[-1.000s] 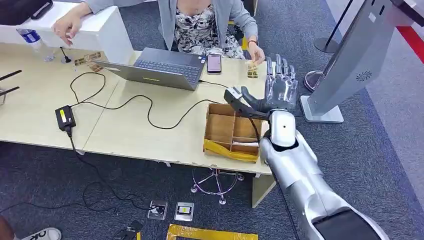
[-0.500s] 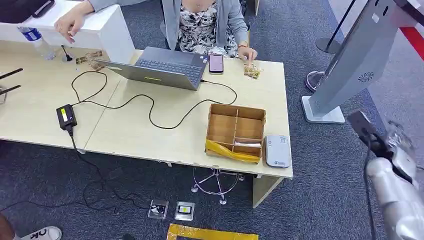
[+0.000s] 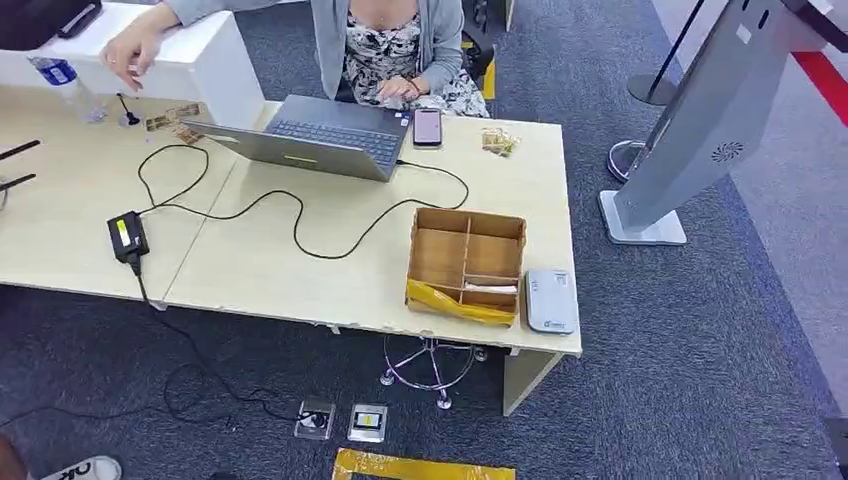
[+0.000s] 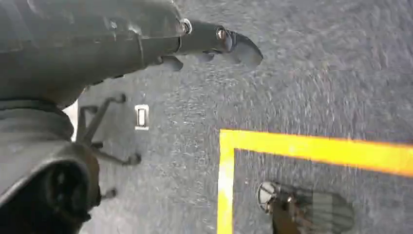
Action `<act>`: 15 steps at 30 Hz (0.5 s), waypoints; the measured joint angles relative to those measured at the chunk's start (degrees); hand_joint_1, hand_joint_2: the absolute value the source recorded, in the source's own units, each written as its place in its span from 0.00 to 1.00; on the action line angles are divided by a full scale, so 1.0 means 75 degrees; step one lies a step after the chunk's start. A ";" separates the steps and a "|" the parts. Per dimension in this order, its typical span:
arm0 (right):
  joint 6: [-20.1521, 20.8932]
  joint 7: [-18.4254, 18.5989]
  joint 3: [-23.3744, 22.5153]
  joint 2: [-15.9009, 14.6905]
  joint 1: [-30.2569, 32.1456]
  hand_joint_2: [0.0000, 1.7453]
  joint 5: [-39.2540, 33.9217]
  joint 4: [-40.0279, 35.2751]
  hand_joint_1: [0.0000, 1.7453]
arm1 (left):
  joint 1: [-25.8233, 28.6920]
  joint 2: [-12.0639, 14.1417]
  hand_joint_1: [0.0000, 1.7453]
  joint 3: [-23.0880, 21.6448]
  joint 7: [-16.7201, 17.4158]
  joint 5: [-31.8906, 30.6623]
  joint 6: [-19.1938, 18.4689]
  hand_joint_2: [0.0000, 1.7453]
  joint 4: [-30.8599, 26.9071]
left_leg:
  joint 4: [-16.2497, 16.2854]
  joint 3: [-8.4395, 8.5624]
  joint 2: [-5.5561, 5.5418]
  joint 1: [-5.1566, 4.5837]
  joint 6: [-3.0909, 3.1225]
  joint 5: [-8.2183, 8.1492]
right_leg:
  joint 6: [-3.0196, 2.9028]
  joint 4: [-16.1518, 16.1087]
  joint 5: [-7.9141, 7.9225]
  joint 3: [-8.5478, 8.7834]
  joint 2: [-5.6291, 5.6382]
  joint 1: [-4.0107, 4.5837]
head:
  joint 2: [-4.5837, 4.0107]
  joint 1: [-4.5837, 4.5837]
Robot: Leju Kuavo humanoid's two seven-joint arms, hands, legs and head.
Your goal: Pass the card to the sensor for recognition and then transmit it.
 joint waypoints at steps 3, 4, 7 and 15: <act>-0.0099 0.0429 -0.0455 0.0248 0.0410 0.00 -0.0577 0.0140 0.00 | -0.0010 0.0020 0.00 0.0282 -0.0003 0.0142 -0.0134 0.00 0.0000 | -0.0001 0.0006 -0.0011 0.0003 0.0001 0.0000 | 0.0000 -0.0001 -0.0005 0.0011 -0.0013 0.0004 | 0.0000 0.0009; -0.0125 0.0495 -0.0594 0.0381 0.0508 0.00 -0.0635 0.0184 0.00 | 0.0001 0.0017 0.00 0.0352 -0.0029 0.0174 -0.0163 0.00 0.0000 | -0.0002 0.0004 -0.0011 0.0002 0.0000 0.0001 | -0.0001 0.0000 -0.0005 0.0011 -0.0011 0.0003 | 0.0000 0.0006; -0.0341 0.0673 -0.0787 0.0732 0.0737 0.00 -0.0500 0.0254 0.00 | -0.0002 0.0006 0.00 0.0530 -0.0050 0.0125 -0.0292 0.00 0.0000 | -0.0003 0.0012 0.0006 0.0002 0.0000 0.0000 | -0.0001 0.0001 -0.0003 0.0009 0.0004 0.0003 | 0.0000 0.0003; -0.1096 0.1626 -0.1468 0.1664 0.0940 0.00 -0.0512 0.0452 0.00 | -0.0012 0.0044 0.00 0.0775 -0.0510 -0.0117 -0.0446 0.00 0.0000 | -0.0003 0.0022 0.0013 -0.0002 -0.0002 0.0002 | -0.0002 0.0004 -0.0003 0.0016 0.0010 -0.0002 | 0.0000 0.0003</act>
